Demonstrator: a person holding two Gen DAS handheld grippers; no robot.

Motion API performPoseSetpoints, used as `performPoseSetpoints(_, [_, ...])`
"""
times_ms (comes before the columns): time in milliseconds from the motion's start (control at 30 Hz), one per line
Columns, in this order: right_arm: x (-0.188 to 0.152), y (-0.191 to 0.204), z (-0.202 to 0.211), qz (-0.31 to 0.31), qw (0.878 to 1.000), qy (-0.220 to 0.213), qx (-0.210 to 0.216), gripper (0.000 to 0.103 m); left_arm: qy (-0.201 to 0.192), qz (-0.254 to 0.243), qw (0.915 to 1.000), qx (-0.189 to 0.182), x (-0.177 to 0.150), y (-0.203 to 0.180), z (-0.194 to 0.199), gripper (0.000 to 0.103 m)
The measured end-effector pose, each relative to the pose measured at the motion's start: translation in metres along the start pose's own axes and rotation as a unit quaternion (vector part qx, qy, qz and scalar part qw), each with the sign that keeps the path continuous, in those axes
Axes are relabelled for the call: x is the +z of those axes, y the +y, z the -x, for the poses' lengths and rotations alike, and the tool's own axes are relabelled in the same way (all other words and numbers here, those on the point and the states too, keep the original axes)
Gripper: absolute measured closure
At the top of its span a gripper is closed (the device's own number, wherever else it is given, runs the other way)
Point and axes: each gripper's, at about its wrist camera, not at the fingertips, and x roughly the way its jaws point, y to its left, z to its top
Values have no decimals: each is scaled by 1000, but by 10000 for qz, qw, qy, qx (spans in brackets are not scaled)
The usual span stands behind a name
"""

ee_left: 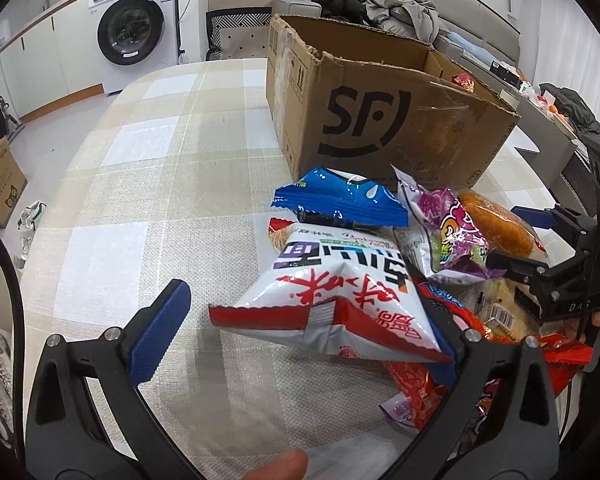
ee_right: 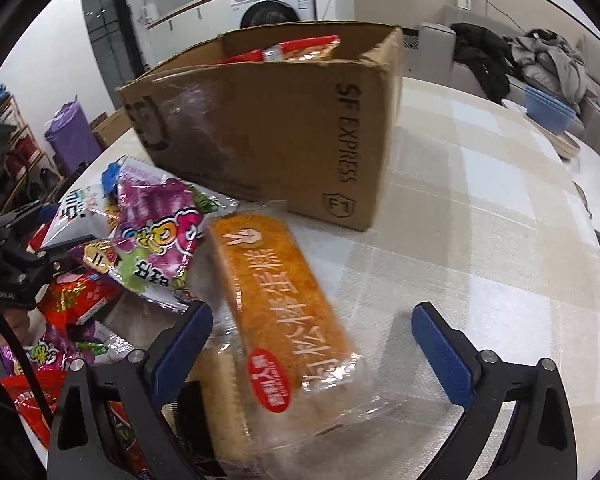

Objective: Organize snacks
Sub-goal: 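Grasp the orange cake pack with the right gripper while the left gripper grasps the white chip bag, then lift the orange cake pack and white chip bag toward the box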

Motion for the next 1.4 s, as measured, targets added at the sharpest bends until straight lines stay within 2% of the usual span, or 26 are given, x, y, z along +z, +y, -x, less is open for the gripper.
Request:
performPoseSetpoints(100, [1, 5, 2, 87, 9999, -82, 73, 26, 3, 1, 10000, -3, 1, 0, -1, 1])
performPoseSetpoints(167, [1, 6, 4, 99, 9999, -126, 18, 45, 0, -3, 10000, 6, 0, 0, -1, 1])
performPoseSetpoints(367, [-4, 11, 9, 212, 9991, -198, 321, 63, 4, 9, 10000, -17, 0, -1, -2, 1])
performPoseSetpoints(533, [-4, 12, 18, 254, 9984, -351, 361, 66, -2, -5, 10000, 4, 1, 0, -4, 1])
performPoseSetpoints(767, [-6, 8, 52, 195, 9932, -861, 759, 66, 9, 48, 10000, -62, -1, 2, -4, 1])
performPoseSetpoints(967, [-3, 7, 70, 171, 9898, -1142, 834, 66, 28, 86, 9998, -162, -1, 4, -6, 2])
performPoseSetpoints(1033, [-2, 7, 74, 170, 9892, -1180, 858, 66, -3, 100, 9996, -260, -1, 3, -6, 6])
performPoseSetpoints(1167, [-1, 8, 76, 187, 9888, -1195, 871, 66, -135, -20, 9988, -470, -3, -3, -1, 25])
performPoseSetpoints(1267, [0, 7, 78, 165, 9883, -1221, 894, 66, -294, -155, 9984, -448, -4, -9, 4, 30])
performPoseSetpoints(1400, [2, 5, 80, 135, 9876, -1276, 903, 66, -494, -110, 9974, -512, -4, -6, 13, 52])
